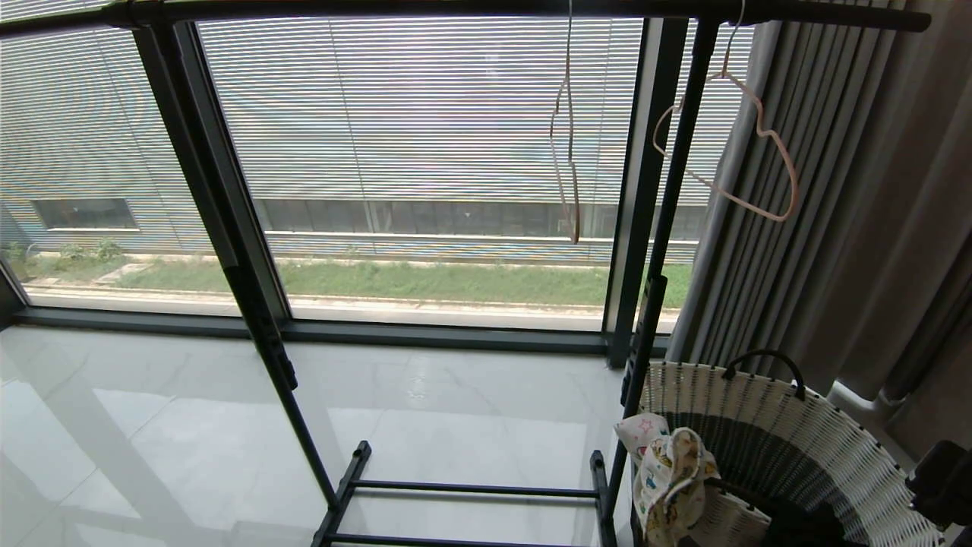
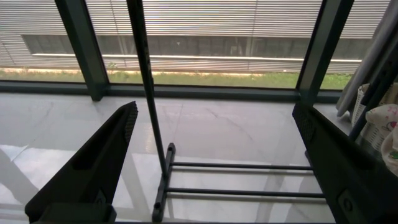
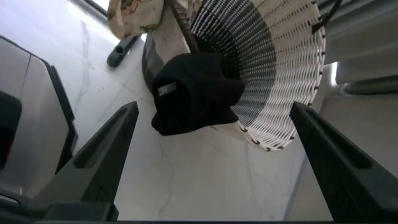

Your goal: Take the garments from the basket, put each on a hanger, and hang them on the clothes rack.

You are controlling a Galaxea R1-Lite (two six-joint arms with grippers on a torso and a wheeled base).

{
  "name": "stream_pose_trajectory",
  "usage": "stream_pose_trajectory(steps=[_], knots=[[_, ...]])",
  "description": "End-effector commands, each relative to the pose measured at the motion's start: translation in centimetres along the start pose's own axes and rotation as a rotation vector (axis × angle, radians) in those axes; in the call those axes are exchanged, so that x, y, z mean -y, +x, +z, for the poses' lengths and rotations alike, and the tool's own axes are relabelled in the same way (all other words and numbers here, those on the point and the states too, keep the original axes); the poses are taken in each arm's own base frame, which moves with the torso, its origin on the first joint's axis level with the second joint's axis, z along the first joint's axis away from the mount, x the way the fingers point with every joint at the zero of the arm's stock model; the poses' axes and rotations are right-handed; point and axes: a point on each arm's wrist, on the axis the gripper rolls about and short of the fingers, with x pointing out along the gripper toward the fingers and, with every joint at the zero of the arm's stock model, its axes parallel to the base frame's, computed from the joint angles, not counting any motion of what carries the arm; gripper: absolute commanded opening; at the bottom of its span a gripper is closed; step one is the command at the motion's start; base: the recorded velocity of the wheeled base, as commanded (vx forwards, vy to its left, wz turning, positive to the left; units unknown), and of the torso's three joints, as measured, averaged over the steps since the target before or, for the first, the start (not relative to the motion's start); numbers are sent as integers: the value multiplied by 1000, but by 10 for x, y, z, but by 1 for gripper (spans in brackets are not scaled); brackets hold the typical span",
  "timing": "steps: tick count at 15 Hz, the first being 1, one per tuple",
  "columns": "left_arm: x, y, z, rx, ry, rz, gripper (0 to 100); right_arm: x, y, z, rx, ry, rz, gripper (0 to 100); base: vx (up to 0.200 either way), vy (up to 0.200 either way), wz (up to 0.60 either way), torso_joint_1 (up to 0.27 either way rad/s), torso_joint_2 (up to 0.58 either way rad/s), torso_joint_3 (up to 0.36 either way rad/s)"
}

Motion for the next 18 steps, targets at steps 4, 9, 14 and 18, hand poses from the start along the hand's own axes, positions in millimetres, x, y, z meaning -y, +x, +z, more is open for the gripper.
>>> stream_pose_trajectory(steps=[4,9,14,18], knots=[[0,0,0,0,0,0,100,2,113,-14,-366,-183,226,100,0,0,0,0,0,0],[0,0,0,0,0,0,100,12,141,-27,-427,-143,153,100,0,0,0,0,0,0],[0,0,0,0,0,0,100,19,160,-30,-381,-125,94,0,0,0,0,0,0,0],[0,0,0,0,0,0,100,21,160,-27,-345,-123,69,0,0,0,0,0,0,0]])
